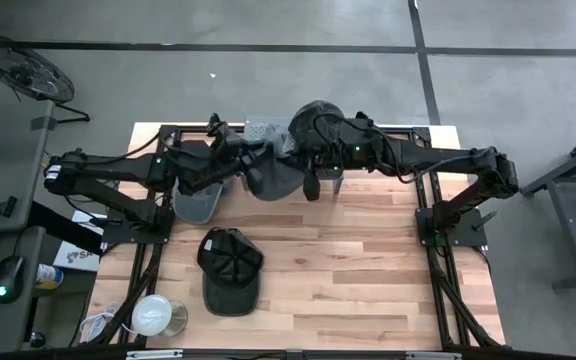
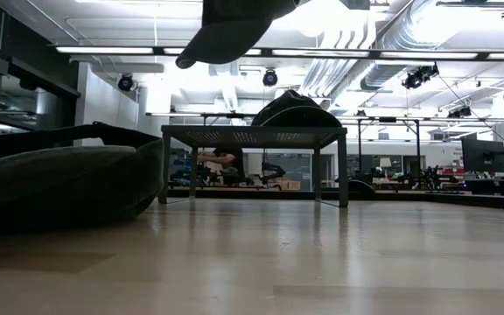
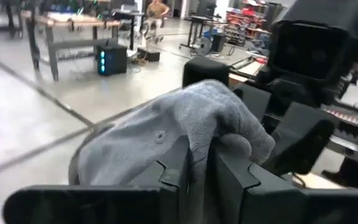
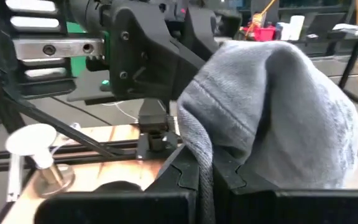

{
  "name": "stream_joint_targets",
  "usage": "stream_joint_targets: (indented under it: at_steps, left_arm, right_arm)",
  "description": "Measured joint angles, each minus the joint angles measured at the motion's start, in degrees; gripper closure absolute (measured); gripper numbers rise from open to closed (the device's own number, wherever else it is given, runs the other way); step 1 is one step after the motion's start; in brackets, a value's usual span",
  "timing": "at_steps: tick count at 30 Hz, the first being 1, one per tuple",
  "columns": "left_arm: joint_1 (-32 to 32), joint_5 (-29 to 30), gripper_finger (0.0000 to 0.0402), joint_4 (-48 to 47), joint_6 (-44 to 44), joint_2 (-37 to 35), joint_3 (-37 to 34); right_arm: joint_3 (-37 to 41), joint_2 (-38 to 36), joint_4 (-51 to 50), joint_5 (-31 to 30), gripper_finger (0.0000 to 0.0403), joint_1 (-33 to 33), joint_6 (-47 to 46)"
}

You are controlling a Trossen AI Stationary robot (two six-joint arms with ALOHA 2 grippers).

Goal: Pick & Place hat
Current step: Put the right gray cap on the shelf

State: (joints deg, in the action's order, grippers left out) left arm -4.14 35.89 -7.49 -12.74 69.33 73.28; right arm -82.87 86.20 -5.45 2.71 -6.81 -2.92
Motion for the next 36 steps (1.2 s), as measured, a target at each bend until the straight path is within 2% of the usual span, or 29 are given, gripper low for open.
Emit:
stream_joint_targets:
  at_steps: [9,13,18,23,26,33,36]
  left_arm:
    - [0.00,-1.26,0.0317,-3.08,11.52,-5.92,0.02]
    - [0.00,-4.26,0.0305,-2.79,15.11,-8.03,0.07]
    - [0.00,-6.63,0.0281,-1.32,12.69,-8.71,0.11]
    - [0.00,-5.86,0.0245,-1.62,9.07,-6.31,0.00]
    - [0.02,-7.70,0.0216,-0.50,8.32,-4.96,0.00]
    - [0.00,-10.44,0.0142,0.35,20.28,-3.49,0.04]
    - [0.07,-13.75,0.0125,0.09,25.66,-3.29,0.06]
  right_arm:
    - [0.00,-2.13,-0.35,7.99,0.0402,-2.81,-6.17]
    - [0.00,-2.67,0.56,13.00,0.0403,-4.19,-10.33]
    - [0.00,-2.74,2.39,14.00,0.0403,-4.48,-10.96]
    - [0.00,-2.74,2.73,14.42,0.0403,-4.48,-9.61]
    - [0.00,-2.74,2.66,15.43,0.0403,-4.48,-9.38]
    - [0.02,-2.72,1.20,21.42,0.0403,-4.44,-8.64]
    - [0.02,-2.72,0.14,24.04,0.0403,-4.41,-8.65]
